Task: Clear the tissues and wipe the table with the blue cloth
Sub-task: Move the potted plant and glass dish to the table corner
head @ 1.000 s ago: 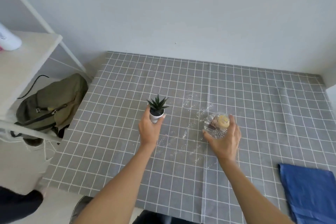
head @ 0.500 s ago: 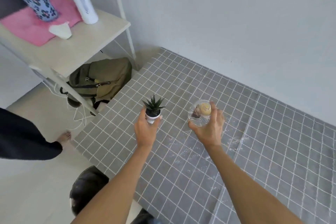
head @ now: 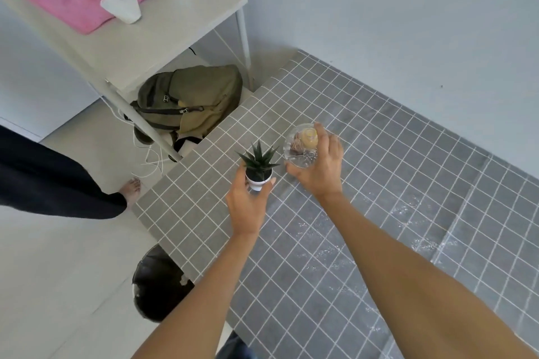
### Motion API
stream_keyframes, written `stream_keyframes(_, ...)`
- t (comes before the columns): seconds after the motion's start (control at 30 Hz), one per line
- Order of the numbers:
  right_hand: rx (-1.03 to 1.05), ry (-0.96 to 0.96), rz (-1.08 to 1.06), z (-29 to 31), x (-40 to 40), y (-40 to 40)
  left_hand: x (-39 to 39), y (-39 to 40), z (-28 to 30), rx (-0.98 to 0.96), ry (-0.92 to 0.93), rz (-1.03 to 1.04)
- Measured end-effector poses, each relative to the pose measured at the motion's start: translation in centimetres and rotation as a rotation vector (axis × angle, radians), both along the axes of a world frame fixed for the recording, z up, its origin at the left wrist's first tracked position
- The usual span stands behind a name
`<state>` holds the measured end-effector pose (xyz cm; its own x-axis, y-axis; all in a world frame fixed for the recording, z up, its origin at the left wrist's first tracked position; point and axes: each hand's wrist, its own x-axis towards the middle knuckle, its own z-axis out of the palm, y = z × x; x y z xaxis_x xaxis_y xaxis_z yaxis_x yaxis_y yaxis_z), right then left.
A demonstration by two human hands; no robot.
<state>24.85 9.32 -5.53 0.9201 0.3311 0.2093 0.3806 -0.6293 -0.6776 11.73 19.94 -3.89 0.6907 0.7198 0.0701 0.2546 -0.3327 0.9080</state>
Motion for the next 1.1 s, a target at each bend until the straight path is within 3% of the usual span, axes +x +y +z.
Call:
stream_keyframes(0.7,-0.067,0.136,0.157,-1.4,3.7,3.6,2.0,1.7,-1.7,0.066,0.003,0.045)
stream_keyframes(1.1,-0.239,0.166,0.191,0.0,3.7,1.9,0.1,1.6,-1.2,0.008,0.067,-0.046)
